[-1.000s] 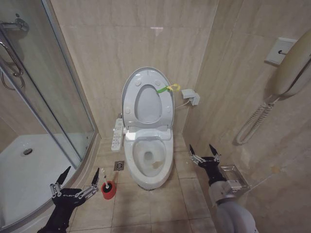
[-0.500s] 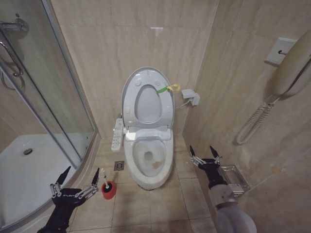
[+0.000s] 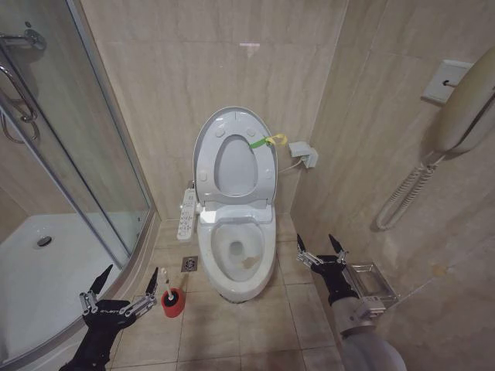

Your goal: Open the toilet lid, clean the toilet bowl with a toilet brush, close the toilet lid, and flush.

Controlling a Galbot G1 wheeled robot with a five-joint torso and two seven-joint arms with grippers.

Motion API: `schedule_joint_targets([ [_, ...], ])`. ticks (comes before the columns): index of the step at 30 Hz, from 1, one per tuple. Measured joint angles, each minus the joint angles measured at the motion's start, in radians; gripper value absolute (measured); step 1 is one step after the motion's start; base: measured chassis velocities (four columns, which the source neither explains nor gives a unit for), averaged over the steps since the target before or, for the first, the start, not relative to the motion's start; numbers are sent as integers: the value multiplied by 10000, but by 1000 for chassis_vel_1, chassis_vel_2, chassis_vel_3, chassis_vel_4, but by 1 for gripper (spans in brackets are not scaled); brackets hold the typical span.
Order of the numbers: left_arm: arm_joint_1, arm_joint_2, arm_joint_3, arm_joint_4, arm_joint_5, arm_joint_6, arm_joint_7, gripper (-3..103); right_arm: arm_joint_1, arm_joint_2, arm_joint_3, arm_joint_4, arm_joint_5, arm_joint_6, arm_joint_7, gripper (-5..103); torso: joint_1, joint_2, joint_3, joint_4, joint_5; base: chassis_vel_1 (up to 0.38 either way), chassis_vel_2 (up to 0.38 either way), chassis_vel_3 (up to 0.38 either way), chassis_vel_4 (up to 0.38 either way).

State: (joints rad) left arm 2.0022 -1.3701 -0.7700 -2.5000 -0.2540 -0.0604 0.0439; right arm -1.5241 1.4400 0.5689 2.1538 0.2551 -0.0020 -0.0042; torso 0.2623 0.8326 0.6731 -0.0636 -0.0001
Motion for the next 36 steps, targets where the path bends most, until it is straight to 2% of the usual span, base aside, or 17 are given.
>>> schedule_joint_targets([
  [36,0,0,0,0,0,0,0,100,-6,-15,7,38,6,-56,56,100,0,0,0,0,1,0,0,0,0],
])
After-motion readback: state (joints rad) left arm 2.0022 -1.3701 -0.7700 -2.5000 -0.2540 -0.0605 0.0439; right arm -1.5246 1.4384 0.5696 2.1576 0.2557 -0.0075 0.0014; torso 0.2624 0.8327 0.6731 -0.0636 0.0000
